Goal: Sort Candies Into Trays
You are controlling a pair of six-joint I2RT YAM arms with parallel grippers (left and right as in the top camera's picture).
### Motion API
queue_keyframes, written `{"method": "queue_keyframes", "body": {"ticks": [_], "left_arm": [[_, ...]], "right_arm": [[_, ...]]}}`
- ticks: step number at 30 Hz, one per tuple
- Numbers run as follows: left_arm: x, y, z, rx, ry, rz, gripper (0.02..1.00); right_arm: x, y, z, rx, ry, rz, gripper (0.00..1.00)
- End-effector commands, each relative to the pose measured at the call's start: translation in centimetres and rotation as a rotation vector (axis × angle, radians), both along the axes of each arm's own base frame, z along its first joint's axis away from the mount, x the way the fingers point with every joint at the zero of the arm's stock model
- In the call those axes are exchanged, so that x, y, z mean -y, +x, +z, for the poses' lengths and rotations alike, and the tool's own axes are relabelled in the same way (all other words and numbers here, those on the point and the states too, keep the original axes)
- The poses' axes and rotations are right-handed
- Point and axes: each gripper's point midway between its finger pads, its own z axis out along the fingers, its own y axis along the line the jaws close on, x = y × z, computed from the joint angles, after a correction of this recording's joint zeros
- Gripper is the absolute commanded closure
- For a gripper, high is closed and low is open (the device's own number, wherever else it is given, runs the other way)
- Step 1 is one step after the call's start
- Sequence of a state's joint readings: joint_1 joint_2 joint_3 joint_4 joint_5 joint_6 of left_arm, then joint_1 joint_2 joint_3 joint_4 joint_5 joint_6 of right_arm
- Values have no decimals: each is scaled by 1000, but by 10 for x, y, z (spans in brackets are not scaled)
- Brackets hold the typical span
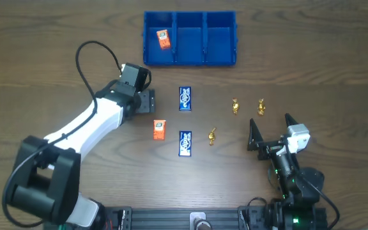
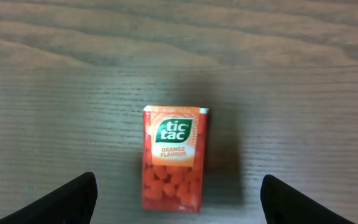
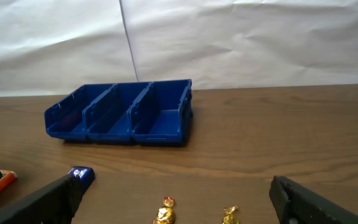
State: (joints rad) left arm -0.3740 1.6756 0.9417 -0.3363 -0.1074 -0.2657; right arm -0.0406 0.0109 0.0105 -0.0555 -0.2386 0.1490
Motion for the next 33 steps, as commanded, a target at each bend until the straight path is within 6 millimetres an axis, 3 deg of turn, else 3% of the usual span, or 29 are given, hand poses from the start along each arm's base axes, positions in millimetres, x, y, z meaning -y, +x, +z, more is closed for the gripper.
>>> {"method": "queue_keyframes", "body": {"ticks": [1,11,20,29,33], "left_arm": [[-6,-2,-16,-50,-14,19,169],[-1,5,-34,-59,-12,-26,196],[-7,6,-36,-71,-38,-9,224],[-8,4,-45,-93,-31,-10,411],[-7,5,-44,-89,-33,-9,538]], "right_arm": [[1,0,-1,-1,6,-5,1],[1,0,-1,-1,7,-5,1],[1,0,-1,-1,7,-5,1],[1,0,-1,-1,6,-5,1],[1,0,-1,-1,6,-5,1]]}}
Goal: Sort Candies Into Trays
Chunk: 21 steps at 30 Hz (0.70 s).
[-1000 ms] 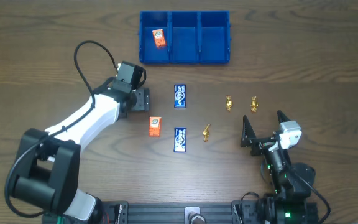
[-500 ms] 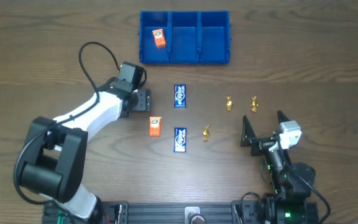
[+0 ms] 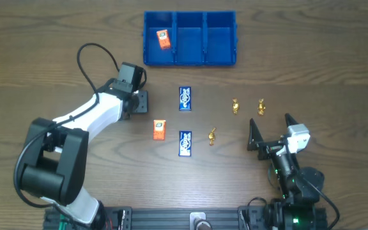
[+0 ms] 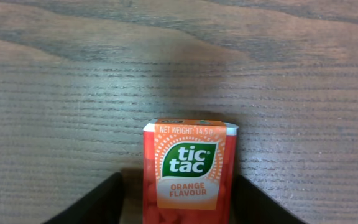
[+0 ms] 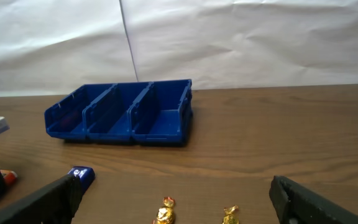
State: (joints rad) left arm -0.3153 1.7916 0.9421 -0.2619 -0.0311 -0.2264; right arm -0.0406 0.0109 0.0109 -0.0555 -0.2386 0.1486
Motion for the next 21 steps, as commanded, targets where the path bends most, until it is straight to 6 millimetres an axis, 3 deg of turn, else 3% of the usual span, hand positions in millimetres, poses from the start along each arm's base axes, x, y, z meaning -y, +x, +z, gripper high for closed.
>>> {"method": "queue_keyframes", "body": {"ticks": [1,3,6,7,10,13,15,18,21], "left_arm": [[-1,-3,-9,-27,3,-1,573],[0,-2,-9,-23,2,-2,654],[4,1,5,12,-17,7,691],[9,5,21,54,-31,0,704],[31,18,120,299,-77,-15,702],[42,24,203,478,-69,-14,695],[46,34,249,538,-62,-1,693],[55,55,290,564,-60,-9,695],[68,81,297,528,-37,-20,691]], "right_arm": [[1,0,-1,-1,7,-5,3],[1,0,-1,-1,7,-5,3],[1,0,-1,-1,7,-5,1],[1,0,-1,-1,7,-5,1],[1,0,-1,-1,7,-5,1],[1,0,-1,-1,7,-5,1],[1,0,-1,-1,7,-5,1],[1,0,-1,-1,7,-5,3],[1,0,-1,-1,7,-5,1]]}}
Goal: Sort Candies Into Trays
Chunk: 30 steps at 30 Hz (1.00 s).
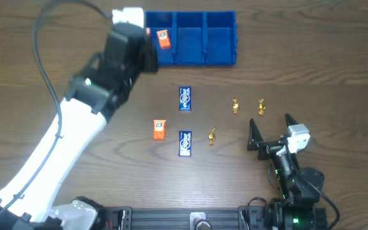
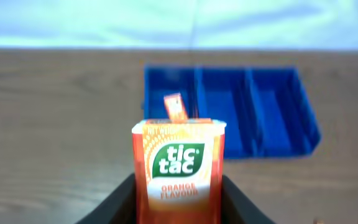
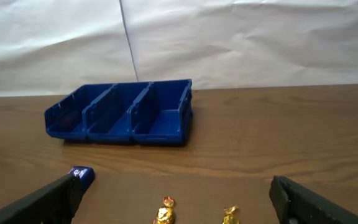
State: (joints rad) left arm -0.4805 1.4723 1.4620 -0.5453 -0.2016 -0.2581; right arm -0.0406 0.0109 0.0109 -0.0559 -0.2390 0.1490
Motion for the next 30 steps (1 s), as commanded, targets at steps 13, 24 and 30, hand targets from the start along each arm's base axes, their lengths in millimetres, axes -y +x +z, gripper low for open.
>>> {"method": "queue_keyframes", "body": {"ticks": [13,24,30], "left_arm": [[6,114,-135,-342,30,83,680],[12,129,-161,-340,41,41,660],[18,136,-164,-324,20,27,603]], "right_arm": [[1,0,-1,-1,7,-6,1],[1,0,-1,-1,7,-6,1],[1,0,-1,-1,7,-6,1]]}}
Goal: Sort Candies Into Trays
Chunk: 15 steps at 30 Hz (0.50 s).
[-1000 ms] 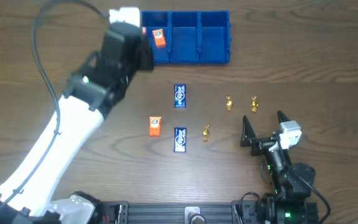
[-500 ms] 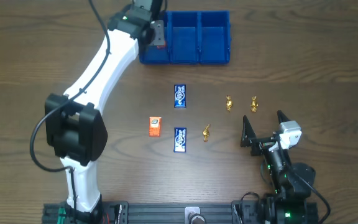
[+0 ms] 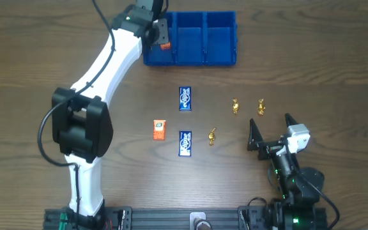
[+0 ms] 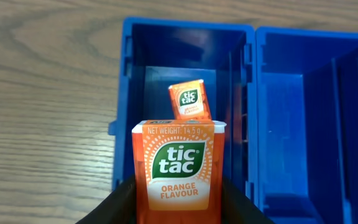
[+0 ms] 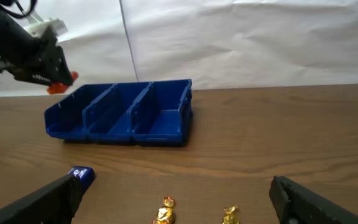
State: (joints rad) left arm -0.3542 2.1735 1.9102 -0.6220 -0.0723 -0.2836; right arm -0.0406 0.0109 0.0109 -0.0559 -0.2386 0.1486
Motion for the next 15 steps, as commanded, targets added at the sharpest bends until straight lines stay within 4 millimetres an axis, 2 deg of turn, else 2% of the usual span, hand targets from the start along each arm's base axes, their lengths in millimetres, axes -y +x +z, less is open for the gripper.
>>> {"method": "queue_keyframes", "body": {"ticks": [1,3,6,9,10,11,12,13,15], "left_arm": [[5,7,3,20,-15,-24,546],[5,7,3,21,-13,-23,266],[7,4,17,39,-18,-27,191],[13,-16,67,116,-9,-36,183],[14,-30,84,145,3,-39,180],[17,-54,105,182,15,-40,178],[19,-68,114,198,19,-41,174],[21,-97,126,223,19,-44,163],[24,-139,132,236,-1,-59,152]], "right_arm": [[1,0,-1,-1,7,-5,1],[1,0,-1,-1,7,-5,1],[1,0,-1,-1,7,-5,1],[1,0,-1,-1,7,-5,1],[1,0,-1,-1,7,-5,1],[1,0,-1,-1,7,-5,1],[1,0,-1,-1,7,-5,1],[1,0,-1,-1,7,-5,1],[1,0,-1,-1,7,-5,1]]}}
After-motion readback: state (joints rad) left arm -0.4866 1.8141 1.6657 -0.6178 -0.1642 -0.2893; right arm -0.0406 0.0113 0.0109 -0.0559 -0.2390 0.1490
